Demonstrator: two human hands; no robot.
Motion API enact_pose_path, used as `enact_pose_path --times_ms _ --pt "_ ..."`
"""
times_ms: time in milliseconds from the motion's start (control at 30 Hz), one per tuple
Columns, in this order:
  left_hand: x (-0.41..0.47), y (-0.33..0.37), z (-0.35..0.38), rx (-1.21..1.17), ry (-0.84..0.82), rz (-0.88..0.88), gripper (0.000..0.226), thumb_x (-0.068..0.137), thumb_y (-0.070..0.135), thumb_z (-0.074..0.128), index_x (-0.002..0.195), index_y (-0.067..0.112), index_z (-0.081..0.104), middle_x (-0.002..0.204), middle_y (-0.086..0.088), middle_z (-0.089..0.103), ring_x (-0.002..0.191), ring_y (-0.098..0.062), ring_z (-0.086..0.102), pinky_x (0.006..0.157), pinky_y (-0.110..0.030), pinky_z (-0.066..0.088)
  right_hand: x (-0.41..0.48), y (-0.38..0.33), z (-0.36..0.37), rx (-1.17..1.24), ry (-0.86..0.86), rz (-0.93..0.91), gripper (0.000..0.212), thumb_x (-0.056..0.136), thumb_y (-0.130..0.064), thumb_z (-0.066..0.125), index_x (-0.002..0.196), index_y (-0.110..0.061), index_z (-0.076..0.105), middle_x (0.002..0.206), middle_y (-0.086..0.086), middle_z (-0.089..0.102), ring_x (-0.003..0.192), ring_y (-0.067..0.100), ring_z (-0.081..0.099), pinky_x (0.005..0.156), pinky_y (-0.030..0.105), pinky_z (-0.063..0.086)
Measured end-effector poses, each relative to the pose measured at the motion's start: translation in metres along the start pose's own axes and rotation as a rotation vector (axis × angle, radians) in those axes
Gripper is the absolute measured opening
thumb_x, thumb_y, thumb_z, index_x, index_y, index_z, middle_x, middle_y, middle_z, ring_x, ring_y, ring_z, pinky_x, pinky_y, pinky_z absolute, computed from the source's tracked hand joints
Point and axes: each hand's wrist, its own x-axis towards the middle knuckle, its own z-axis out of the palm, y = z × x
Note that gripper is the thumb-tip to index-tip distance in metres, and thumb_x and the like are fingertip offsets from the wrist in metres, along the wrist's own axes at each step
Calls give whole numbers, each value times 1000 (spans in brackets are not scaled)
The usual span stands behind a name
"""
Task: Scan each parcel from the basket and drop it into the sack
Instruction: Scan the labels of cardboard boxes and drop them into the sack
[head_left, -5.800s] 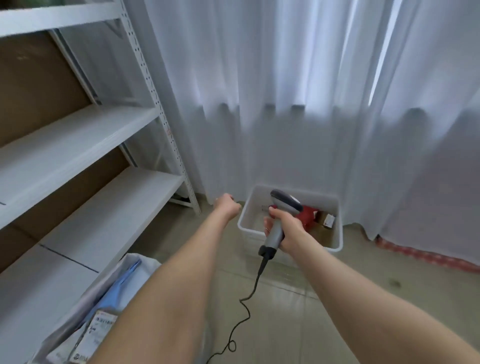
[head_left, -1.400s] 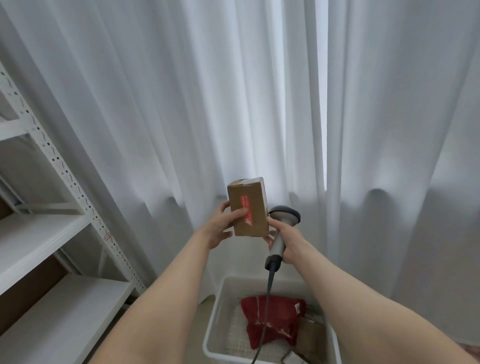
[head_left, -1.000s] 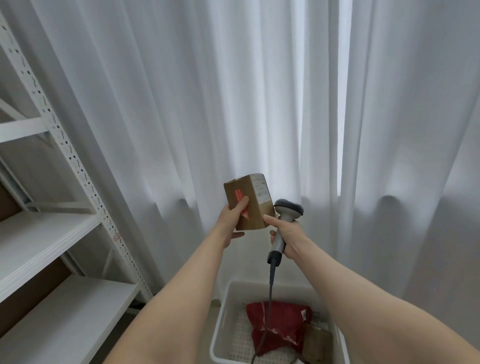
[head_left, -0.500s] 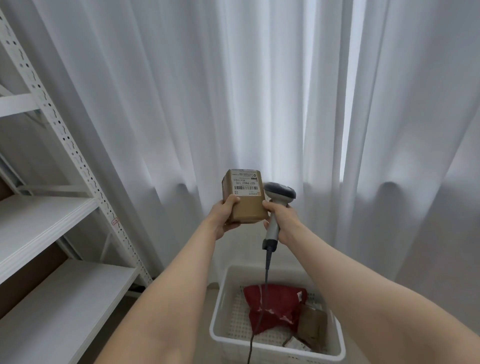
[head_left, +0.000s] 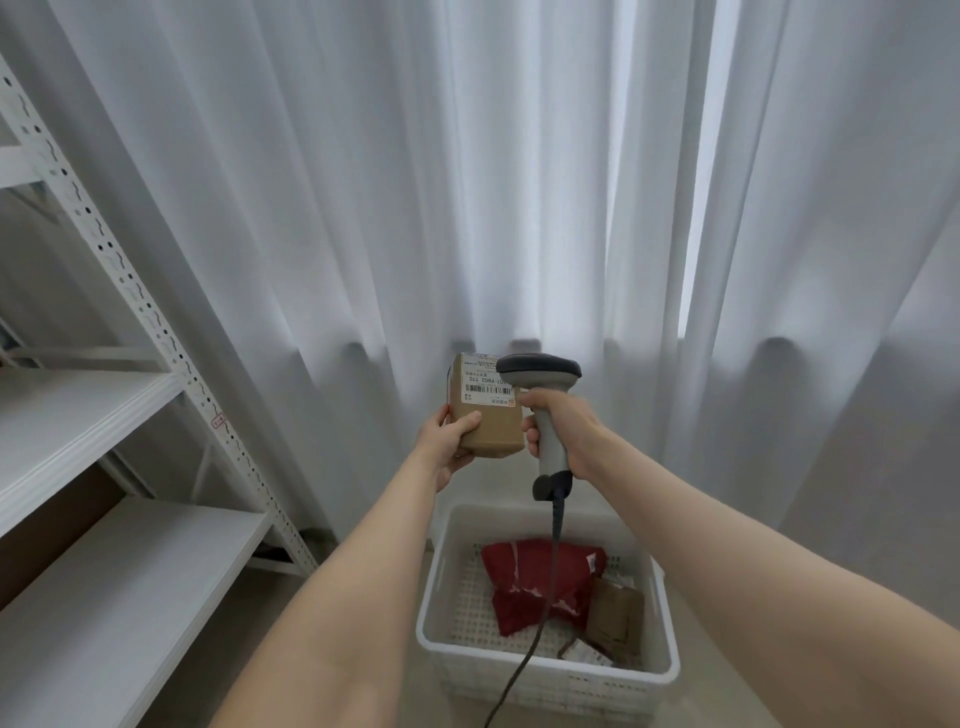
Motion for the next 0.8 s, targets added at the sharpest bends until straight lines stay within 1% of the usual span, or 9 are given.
enact_pose_path --times_ms 67,167,200,267,300,500,633,800 --pt "1 -3 2 -13 11 -13 53 92 14 62 140 19 40 122 -2 57 94 -19 58 87 -39 48 -2 0 0 -12 1 31 14 89 -10 61 99 -1 60 59 8 54 40 13 48 43 21 44" --pt "5 -7 3 -32 25 -22 54 91 15 62 141 17 40 124 -4 57 86 -16 59 72 -34 50 -9 -1 -1 -57 -24 66 9 89 -11 60 95 -4 58 59 7 54 41 12 48 43 21 44" --pt "6 -7 4 -34 26 -21 56 91 15 63 142 18 39 123 -4 57 88 -17 59 73 -35 50 -12 -2 -1 -66 -32 74 7 89 -10 59 93 -4 57 59 7 53 41 12 48 43 21 44" --pt "7 -8 5 -53 33 -18 60 91 15 62 145 18 35 121 -3 55 97 -22 58 82 -39 49 -17 -3 -1 -74 -38 88 5 89 -9 57 90 -5 56 60 6 53 42 11 47 43 20 44" --pt "8 -8 5 -61 35 -17 60 91 14 62 145 17 34 120 -2 55 99 -23 57 84 -40 49 -18 -4 0 -78 -39 92 4 89 -9 57 89 -6 56 59 6 52 42 11 47 42 19 44" --pt "10 -10 6 -54 23 -14 55 91 17 63 141 17 40 119 -1 57 98 -23 58 76 -39 50 -28 -9 -1 -109 -32 81 4 89 -9 55 87 -6 54 56 5 51 41 12 46 43 19 44" --pt "9 -9 6 -48 27 -11 53 91 17 63 140 17 41 123 -5 56 105 -26 57 83 -42 51 -33 -12 -1 -121 -26 75 7 89 -9 54 82 -8 52 57 5 51 42 12 45 42 18 43" --pt "8 -8 6 -48 25 -12 50 94 16 59 140 17 40 124 -4 55 104 -25 55 78 -41 50 -39 -15 -1 -136 -24 81 7 89 -9 54 83 -8 53 59 5 51 43 11 45 42 18 43"
